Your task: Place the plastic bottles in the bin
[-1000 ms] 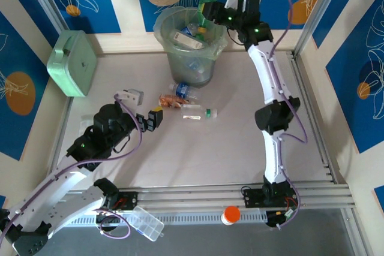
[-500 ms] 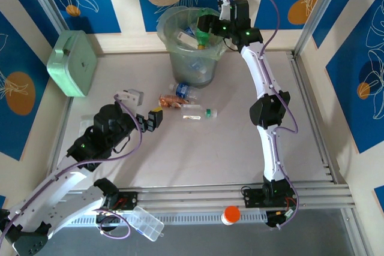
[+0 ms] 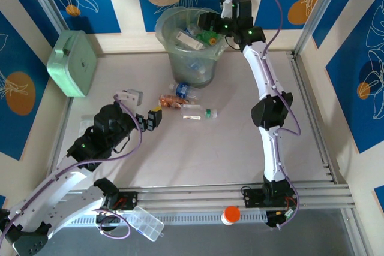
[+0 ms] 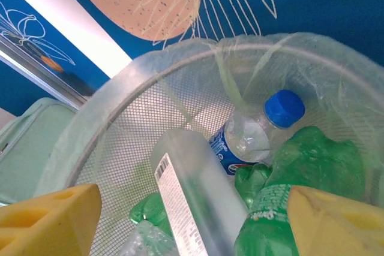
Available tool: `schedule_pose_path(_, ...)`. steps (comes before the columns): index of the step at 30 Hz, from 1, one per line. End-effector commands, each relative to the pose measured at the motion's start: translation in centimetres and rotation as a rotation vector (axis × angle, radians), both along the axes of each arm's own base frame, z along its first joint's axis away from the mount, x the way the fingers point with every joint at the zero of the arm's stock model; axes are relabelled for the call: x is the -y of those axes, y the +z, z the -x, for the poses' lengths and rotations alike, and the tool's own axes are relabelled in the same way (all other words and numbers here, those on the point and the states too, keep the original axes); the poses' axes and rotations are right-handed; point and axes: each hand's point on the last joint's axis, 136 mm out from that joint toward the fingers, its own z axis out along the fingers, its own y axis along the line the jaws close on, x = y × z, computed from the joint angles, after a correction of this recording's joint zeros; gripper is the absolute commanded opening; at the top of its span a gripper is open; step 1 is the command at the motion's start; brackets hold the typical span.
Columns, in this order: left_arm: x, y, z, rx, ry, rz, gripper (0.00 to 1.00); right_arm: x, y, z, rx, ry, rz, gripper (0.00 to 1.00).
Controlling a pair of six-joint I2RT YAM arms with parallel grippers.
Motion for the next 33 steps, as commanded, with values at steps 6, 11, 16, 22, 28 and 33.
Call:
schedule_pose_path(6, -1.0, 0.6, -0.3, 0.047, 0.045, -0.018, 0.99, 1.1, 6.0, 4.3, 0.096, -0.017, 0.037, 0.73)
schedule_pose_path(11, -1.2, 0.5, -0.4, 0.047, 0.054, -0.021, 0.99, 1.3, 7.5, 7.1, 0.122, -0.01, 0.042, 0.69)
schedule_pose_path(16, -1.3, 0.5, -0.4, 0.049, 0.056, -0.022, 0.99, 1.7, 7.8, 11.5, 0.112, -0.012, 0.027, 0.68)
schedule_pose_path(22, -1.2, 0.4, -0.4, 0.046, 0.054, -0.021, 0.99, 2.5, 5.2, 18.2, 0.07, 0.001, -0.043, 0.67)
schedule_pose_path(28, -1.2, 0.3, -0.4, 0.044, 0.054, -0.021, 0.99, 4.6, -3.3, 22.9, -0.186, -0.034, -0.213, 0.67)
schedule_pose_path(33, -1.1, 0.2, -0.5, 0.042, 0.053, -0.024, 0.99, 4.9, -10.5, 25.0, -0.461, -0.083, -0.422, 0.69)
